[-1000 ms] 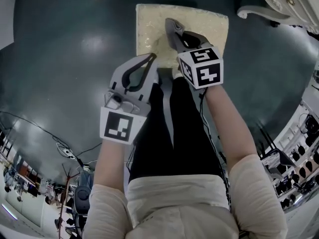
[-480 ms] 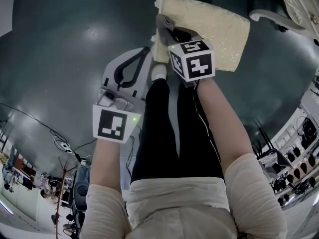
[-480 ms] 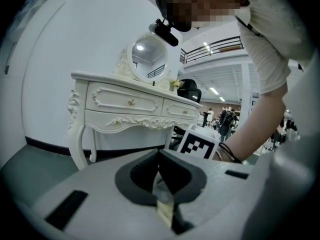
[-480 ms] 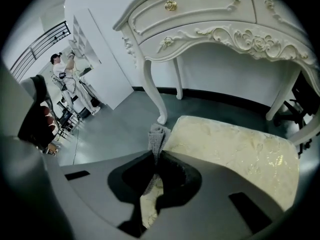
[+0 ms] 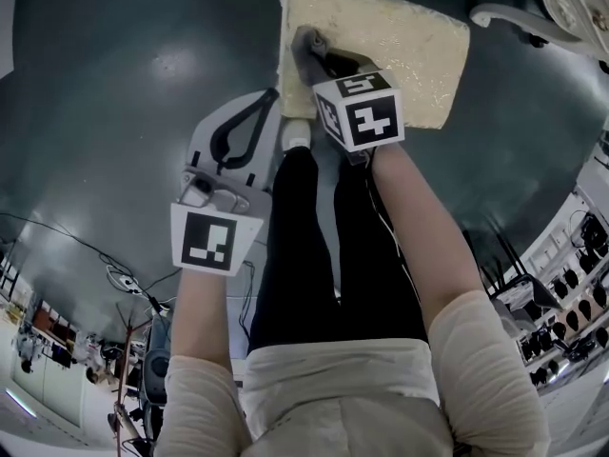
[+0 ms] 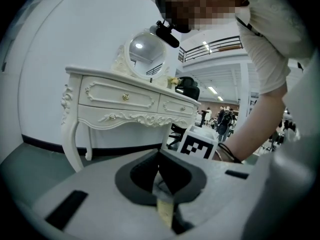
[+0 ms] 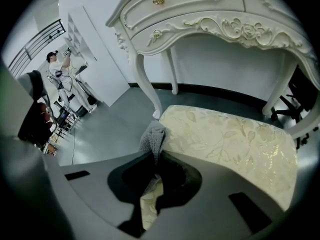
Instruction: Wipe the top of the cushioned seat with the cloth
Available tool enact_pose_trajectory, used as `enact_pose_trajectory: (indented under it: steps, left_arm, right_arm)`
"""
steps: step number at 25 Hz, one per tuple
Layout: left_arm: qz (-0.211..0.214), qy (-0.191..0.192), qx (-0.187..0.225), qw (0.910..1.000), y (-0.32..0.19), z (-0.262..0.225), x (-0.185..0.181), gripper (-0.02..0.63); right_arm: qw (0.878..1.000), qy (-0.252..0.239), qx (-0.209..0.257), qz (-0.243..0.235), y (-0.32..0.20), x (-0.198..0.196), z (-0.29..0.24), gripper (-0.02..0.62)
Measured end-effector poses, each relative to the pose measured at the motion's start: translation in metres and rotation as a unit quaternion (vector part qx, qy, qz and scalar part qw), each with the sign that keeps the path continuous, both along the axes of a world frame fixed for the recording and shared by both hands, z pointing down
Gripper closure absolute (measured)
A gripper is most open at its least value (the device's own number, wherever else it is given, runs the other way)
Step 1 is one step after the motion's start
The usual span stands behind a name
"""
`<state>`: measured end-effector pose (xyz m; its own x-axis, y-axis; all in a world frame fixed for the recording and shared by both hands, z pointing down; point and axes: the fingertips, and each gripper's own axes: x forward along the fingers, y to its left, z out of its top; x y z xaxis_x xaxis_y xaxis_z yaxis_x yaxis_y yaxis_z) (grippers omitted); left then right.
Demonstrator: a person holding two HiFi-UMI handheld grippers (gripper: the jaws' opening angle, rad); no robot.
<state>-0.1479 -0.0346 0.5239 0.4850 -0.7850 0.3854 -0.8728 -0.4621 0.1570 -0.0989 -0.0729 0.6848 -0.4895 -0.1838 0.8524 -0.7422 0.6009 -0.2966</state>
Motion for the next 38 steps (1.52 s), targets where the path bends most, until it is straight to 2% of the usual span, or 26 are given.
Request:
enact_pose_trajectory:
  steps: [12, 23, 38]
  left_arm:
    - [0.013, -0.005, -0.005, 0.9999, -0.021, 0.003, 0.063, 0.604]
    - [0.054, -0.015, -0.003, 0.9984, -0.028, 0.007, 0.133, 0.604]
    - [0.066, -0.020, -0.007, 0.9976, -0.032, 0.004, 0.197, 0.604]
  right_arm:
    - [1.000, -0.004, -0.001, 0.024, -0.019, 0.063, 0.006, 0.568]
    - [0.999, 0.008, 0.005, 0.037, -0.026, 0.134, 0.008, 0.568]
    - [0.997, 0.022, 0.017, 0.067, -0.038, 0.226, 0.005, 0.568]
